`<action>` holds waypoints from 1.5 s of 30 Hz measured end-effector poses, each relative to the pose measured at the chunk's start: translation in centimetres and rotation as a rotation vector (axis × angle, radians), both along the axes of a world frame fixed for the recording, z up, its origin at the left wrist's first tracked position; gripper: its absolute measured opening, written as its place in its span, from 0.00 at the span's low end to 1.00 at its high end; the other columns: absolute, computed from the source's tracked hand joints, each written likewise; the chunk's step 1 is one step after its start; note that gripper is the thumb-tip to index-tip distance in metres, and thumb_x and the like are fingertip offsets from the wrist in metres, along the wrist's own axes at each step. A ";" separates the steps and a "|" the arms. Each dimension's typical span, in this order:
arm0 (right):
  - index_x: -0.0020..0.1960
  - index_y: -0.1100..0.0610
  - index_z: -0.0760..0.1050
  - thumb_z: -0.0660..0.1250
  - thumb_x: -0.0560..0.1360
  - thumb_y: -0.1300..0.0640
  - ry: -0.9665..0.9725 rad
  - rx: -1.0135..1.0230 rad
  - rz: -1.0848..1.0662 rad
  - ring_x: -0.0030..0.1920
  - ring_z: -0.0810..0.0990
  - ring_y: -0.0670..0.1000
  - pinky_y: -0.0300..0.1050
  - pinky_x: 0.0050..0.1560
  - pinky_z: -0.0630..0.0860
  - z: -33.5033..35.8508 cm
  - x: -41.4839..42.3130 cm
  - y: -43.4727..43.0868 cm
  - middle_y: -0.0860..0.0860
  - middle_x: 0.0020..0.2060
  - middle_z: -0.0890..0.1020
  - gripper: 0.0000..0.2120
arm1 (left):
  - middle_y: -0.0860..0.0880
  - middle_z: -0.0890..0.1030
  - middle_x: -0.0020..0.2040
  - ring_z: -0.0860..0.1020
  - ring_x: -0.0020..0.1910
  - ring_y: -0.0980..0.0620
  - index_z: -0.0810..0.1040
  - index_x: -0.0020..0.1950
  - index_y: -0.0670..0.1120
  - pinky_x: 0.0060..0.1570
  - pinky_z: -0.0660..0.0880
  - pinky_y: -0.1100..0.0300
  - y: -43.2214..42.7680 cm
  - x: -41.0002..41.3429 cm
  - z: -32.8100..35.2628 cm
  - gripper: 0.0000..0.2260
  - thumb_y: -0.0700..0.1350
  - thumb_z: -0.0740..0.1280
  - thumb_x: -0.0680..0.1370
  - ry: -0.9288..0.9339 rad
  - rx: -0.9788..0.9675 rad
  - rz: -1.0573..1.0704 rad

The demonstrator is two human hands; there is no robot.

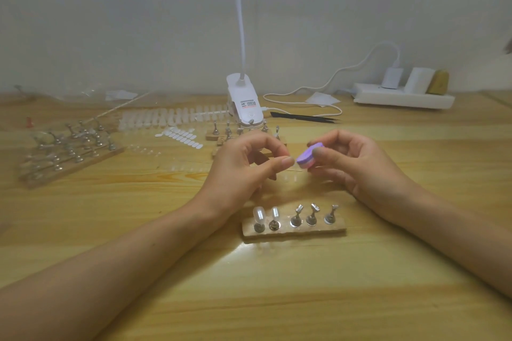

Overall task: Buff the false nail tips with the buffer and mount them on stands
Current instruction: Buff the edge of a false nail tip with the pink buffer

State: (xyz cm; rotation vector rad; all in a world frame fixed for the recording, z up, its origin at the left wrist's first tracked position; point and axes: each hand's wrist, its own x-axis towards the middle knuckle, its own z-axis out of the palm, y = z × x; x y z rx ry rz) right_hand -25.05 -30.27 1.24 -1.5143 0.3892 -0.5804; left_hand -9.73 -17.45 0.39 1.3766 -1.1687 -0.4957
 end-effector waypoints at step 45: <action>0.47 0.62 0.78 0.72 0.70 0.55 0.085 0.004 0.029 0.36 0.83 0.50 0.40 0.40 0.82 0.3 0.3 0.2 0.56 0.37 0.85 0.11 | 0.57 0.78 0.41 0.79 0.35 0.56 0.80 0.40 0.44 0.28 0.74 0.62 0.0 0.0 -0.1 0.05 0.40 0.74 0.74 -0.140 -0.019 0.000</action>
